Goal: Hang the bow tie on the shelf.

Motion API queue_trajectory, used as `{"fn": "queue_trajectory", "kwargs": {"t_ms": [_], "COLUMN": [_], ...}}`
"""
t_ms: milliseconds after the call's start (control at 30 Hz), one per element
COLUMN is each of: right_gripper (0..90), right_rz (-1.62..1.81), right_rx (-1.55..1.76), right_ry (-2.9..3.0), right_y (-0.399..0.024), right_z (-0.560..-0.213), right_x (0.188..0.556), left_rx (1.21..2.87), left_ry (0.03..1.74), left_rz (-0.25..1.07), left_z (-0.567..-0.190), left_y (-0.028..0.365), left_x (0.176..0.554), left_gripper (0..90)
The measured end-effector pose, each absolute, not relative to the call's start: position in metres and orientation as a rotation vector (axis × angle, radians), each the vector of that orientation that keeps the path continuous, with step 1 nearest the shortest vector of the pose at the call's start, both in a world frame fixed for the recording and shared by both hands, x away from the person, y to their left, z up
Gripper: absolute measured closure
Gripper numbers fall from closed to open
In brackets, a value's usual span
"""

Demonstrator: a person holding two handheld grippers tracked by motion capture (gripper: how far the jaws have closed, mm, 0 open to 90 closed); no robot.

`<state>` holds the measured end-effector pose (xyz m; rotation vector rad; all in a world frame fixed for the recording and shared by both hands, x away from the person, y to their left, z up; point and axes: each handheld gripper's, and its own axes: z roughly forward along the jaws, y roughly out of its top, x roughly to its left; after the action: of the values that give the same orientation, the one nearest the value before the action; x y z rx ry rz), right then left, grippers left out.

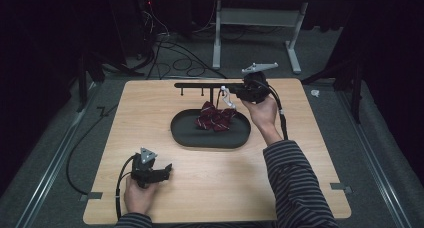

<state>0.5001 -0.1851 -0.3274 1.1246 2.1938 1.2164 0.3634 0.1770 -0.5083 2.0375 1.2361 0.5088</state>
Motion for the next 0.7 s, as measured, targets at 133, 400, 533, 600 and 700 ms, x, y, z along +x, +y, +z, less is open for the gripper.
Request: {"fn": "queue_trajectory", "kwargs": {"t_ms": [133, 400, 533, 600, 700], "right_gripper": [79.4, 75.2, 73.9, 72.8, 70.3], "right_rz": [1.223, 1.243, 1.256, 1.259, 1.276], "right_rx": [1.144, 1.166, 1.174, 1.180, 1.187], "right_ry": [2.189, 2.175, 2.167, 2.163, 2.150], "right_y": [-0.190, -0.201, -0.206, -0.210, -0.215], "right_z": [-0.328, -0.328, -0.329, -0.329, -0.329], "right_x": [0.497, 0.490, 0.487, 0.485, 0.481], "left_rx": [2.037, 2.037, 2.037, 2.037, 2.037], "left_ry": [1.236, 1.237, 1.236, 1.237, 1.237], "left_rz": [0.510, 0.510, 0.510, 0.510, 0.510], "left_z": [-0.508, -0.508, -0.508, -0.508, -0.508], "left_y": [0.177, 0.177, 0.177, 0.177, 0.177], "left_x": [0.363, 0.363, 0.363, 0.363, 0.363], "left_gripper": [15.9, 15.9, 15.9, 15.9, 15.8]}}
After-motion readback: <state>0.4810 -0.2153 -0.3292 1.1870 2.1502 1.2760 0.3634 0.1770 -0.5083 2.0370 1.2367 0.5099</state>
